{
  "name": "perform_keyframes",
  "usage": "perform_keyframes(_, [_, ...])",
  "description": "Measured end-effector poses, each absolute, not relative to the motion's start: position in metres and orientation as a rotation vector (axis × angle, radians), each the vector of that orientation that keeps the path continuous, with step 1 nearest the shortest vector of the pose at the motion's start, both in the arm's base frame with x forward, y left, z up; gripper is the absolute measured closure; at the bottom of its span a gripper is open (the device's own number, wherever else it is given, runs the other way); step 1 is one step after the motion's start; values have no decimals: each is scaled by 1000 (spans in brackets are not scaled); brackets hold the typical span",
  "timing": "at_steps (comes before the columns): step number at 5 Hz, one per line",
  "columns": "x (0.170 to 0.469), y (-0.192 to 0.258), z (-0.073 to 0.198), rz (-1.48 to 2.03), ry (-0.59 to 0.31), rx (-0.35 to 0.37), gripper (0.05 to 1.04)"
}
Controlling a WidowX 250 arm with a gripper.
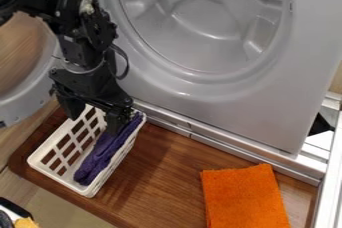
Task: Moved the object to the right side of the table
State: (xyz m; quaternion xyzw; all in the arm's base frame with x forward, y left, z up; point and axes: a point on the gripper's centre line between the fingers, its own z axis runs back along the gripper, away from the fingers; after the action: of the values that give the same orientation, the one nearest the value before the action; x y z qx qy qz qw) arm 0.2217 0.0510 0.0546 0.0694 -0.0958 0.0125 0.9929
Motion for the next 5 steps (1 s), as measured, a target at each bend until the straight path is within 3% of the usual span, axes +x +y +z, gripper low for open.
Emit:
perform_keyframes(1, [219,51,50,29,-174,135,83])
perform_keyframes(5, [236,35,-16,13,-134,147,83])
